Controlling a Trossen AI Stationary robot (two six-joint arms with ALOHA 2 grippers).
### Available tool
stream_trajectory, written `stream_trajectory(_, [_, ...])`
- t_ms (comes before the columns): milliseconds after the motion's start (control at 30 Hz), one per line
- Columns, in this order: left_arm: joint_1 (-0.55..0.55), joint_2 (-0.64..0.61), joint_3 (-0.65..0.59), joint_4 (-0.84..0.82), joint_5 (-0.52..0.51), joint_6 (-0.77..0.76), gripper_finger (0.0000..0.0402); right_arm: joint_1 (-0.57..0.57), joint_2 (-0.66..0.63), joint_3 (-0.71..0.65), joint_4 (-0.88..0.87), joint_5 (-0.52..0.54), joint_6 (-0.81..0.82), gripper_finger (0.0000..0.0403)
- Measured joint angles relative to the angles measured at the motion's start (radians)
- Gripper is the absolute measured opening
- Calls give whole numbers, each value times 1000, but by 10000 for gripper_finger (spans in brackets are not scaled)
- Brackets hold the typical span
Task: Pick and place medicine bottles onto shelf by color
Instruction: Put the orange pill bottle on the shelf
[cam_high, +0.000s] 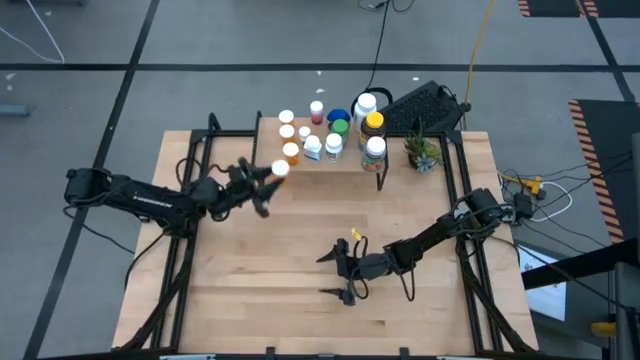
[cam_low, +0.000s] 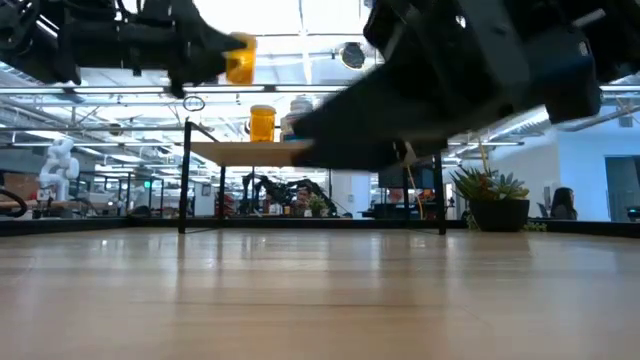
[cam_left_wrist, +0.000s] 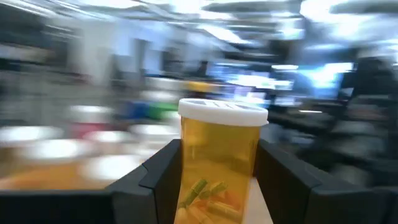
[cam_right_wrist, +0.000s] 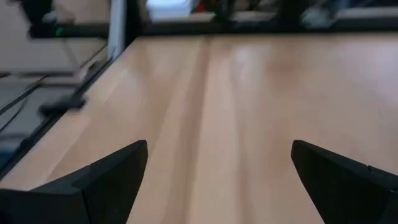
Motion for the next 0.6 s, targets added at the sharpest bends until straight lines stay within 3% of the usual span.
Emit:
stream_trajectory(100, [-53,3,3,-3,160,-46,187,-12,-50,-1,32,90,-29,392])
stream_trajectory(200, [-128,32,4,-2,223,-83,188,-31,-127,-1,44,167,-88,392])
stream_trajectory(400, [-290,168,35,17,189,-94,188,-82,-200,0,134,160,-117,392])
stream_trajectory(600, [-385,318,143,100,138,33,188,-103,-186,0,141,97,-78,392])
